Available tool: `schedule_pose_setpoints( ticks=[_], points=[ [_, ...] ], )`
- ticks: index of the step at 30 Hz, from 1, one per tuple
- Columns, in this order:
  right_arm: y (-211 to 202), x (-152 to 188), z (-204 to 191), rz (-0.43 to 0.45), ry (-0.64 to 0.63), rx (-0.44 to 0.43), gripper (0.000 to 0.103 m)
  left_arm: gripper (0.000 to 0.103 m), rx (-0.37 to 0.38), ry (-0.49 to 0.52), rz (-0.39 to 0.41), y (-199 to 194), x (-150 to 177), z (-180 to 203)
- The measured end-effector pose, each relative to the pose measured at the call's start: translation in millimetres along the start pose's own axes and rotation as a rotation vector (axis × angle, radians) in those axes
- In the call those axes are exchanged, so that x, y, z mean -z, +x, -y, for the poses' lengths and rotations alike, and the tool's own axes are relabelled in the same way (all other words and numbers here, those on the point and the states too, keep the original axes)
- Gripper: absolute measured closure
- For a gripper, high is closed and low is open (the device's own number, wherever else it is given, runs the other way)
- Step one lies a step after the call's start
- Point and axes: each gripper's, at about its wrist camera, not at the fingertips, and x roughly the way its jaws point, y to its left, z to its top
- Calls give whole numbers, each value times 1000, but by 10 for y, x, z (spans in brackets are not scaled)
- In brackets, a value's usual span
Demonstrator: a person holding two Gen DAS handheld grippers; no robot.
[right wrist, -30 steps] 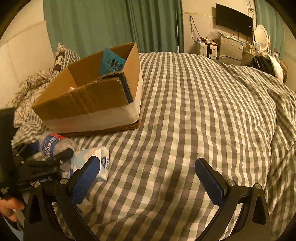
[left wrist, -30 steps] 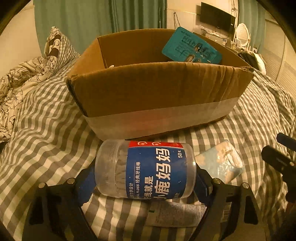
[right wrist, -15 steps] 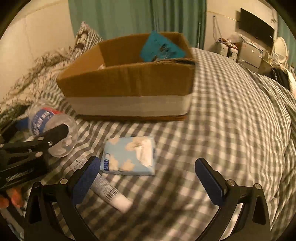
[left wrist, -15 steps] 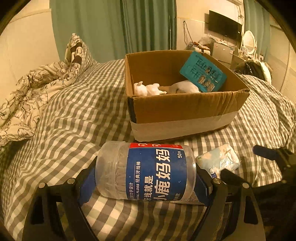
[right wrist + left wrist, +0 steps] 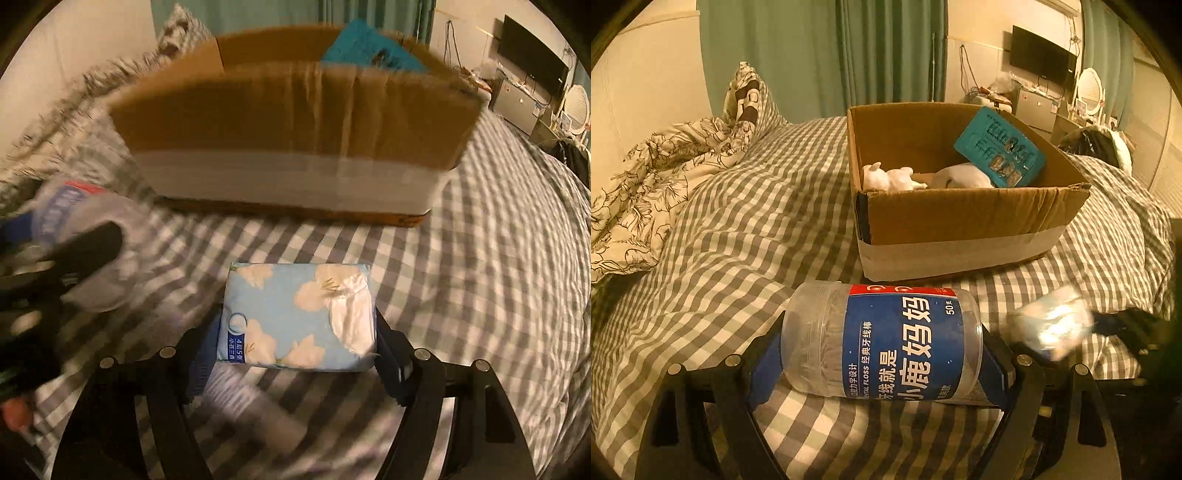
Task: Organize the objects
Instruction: 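Place the floss bottle and tissue pack into the box and release both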
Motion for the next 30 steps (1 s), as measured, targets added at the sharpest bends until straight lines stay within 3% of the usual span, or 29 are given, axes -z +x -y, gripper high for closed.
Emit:
schedule_pose_setpoints(
  ticks=[9, 17, 24, 30],
  points=[
    [-951, -5, 186, 144, -3, 47, 30, 13, 44, -15, -8, -307, 6, 194],
    [-1449, -338, 326, 264, -27, 48, 30, 14, 99, 27, 77, -657, -596, 365],
    [-1500, -791, 430, 332, -44, 35, 30, 13, 85, 31, 146, -606, -1198, 365],
    [-1291, -1153, 537, 352, -20, 16, 30, 13, 117, 38, 59, -27, -1498, 304]
  ],
)
